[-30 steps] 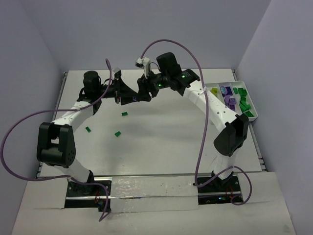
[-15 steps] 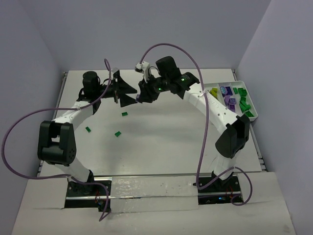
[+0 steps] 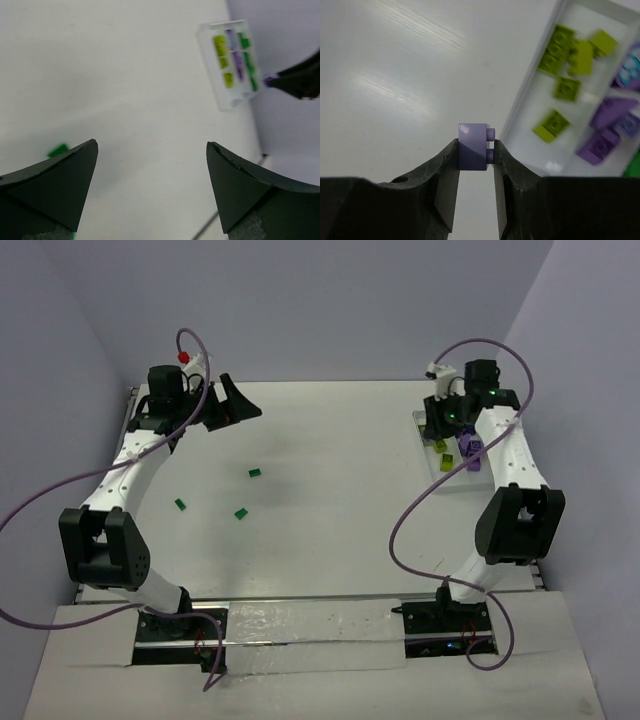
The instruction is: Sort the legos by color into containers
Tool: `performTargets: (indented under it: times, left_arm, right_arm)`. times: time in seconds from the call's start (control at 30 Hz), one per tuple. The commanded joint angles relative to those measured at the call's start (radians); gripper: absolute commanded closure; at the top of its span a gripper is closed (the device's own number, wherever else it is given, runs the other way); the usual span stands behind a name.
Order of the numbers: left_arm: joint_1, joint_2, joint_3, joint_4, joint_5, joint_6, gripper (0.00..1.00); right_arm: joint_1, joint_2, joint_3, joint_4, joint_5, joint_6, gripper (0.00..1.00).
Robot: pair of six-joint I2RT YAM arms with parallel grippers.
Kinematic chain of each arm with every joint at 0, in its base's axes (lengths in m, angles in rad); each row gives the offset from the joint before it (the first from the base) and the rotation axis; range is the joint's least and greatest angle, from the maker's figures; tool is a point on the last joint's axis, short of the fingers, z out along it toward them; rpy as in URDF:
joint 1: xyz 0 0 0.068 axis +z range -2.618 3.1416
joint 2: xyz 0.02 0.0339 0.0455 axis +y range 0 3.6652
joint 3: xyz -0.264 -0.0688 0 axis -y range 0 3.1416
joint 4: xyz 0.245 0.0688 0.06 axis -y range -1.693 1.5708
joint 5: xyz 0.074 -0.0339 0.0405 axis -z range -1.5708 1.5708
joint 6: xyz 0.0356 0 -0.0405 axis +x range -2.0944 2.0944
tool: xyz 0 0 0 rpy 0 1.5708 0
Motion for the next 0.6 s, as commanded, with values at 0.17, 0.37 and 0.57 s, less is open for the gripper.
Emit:
performTargets:
  times: [0.17, 0.37, 0.57]
  left_arm:
    - [-0.008, 0.037, 0.104, -0.286, -0.270, 0.413, 0.01]
    - [-0.007, 0.049, 0.105, -0.348, -0.296, 0.486, 0.01]
    - [-0.007, 0.049, 0.074, -0.354, -0.324, 0.489, 0.01]
  right_arm:
    - [-0.209, 0.270, 0.202, -0.074, 0.307, -0.091, 1.00]
    - [-0.244, 0.359, 0.243, -0.080, 0.386, -0.095, 1.00]
    - [-0.270, 0.413, 0.260, -0.097, 0.430, -0.103, 0.97]
